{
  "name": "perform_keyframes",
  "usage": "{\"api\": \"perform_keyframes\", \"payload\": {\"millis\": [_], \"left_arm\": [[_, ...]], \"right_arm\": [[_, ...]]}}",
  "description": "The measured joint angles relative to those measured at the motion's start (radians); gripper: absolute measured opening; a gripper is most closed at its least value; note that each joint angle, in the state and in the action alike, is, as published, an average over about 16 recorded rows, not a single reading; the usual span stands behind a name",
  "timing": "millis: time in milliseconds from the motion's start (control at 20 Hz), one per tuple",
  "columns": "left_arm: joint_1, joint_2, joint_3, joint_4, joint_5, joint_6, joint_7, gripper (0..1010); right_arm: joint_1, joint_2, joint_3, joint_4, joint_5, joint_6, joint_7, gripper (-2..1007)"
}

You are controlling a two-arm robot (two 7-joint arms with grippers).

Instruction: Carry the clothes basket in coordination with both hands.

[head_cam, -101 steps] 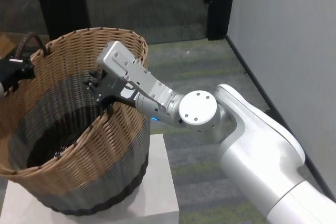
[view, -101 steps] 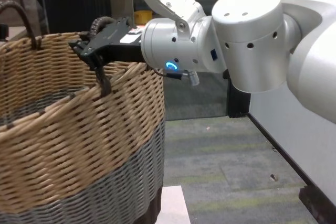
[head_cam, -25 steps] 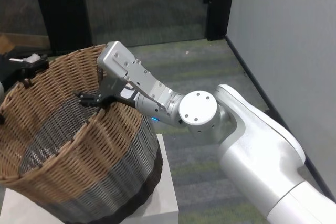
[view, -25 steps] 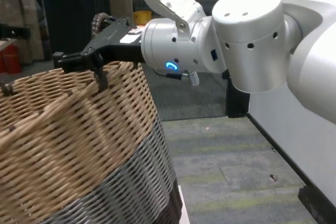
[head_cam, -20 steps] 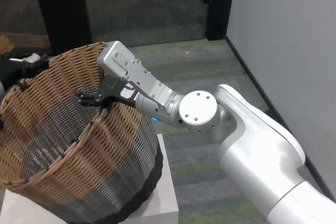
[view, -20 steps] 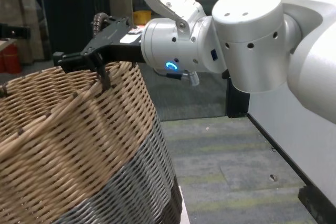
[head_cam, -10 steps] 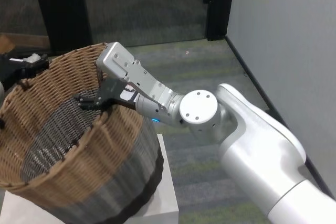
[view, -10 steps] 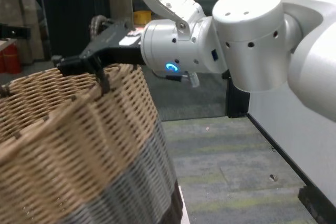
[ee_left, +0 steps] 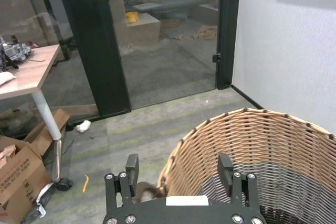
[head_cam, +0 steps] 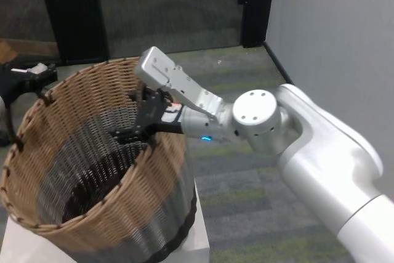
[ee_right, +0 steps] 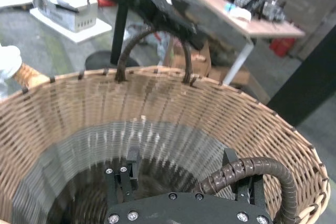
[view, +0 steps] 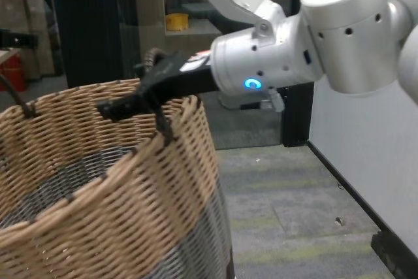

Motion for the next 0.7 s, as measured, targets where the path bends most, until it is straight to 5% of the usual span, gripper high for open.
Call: {"api": "perform_keyframes", "payload": {"millis": [300,700], "left_arm": [[0.0,0.0,0.0,0.0,0.0,0.0,0.0,1000],[0.0,0.0,0.0,0.0,0.0,0.0,0.0,1000]], "right_arm": [[0.005,0.058,0.012,-0.03,0.042,0.083,0.048,1005],[-0.013,0.127,0.055,-0.106,0.106,0.191,0.075,1005]]}}
